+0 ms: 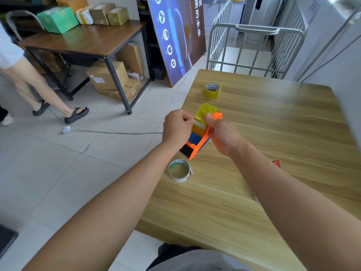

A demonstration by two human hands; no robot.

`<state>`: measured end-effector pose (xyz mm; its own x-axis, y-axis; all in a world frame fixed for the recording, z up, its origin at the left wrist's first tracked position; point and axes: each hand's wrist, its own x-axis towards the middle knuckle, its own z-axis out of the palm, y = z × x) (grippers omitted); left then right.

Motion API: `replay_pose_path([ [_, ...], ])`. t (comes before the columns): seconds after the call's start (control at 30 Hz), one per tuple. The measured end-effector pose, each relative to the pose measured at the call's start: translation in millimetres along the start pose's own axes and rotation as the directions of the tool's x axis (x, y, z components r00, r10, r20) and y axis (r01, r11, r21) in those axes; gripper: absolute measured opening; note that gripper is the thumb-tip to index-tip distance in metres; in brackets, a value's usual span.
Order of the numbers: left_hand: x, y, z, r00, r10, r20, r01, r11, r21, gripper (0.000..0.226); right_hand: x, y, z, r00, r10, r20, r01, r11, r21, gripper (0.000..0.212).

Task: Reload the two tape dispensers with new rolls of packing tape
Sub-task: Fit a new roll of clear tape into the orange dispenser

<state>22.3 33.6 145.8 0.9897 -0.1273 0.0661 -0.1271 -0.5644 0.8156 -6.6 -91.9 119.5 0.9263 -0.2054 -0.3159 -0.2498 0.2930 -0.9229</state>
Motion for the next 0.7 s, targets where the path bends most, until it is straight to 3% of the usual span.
replay_pose_path([
  [0.17,4.6,-0.8,-4.3,0.990,0.041,0.132,-0.047,0.998,0.048,0.008,-4.9,-1.5,1.2,1.000,0.013,-0.018,-0.014,0.999,-0.043,0.037],
  [0.47,3.2,-1.2,-6.5,0.996,0.035,0.080,-0.032,0.999,-0.043,0.007,-5.9,-8.0,4.9,0.999,0.003,-0.048,-0.007,0.997,-0.072,0.047],
  [0.6,2.5,-3.9,-8.9,0.992,0.067,0.111,-0.075,0.995,0.065,0.010,-10.5,-6.0,7.6,1.000,0.019,-0.003,-0.019,0.996,-0.087,0.026],
  [0.7,4.6,-6.3,-11.0,0.986,0.087,0.140,-0.103,0.989,0.109,0.008,-13.7,-6.7,8.3,0.999,0.026,-0.038,-0.031,0.992,-0.122,0.049],
])
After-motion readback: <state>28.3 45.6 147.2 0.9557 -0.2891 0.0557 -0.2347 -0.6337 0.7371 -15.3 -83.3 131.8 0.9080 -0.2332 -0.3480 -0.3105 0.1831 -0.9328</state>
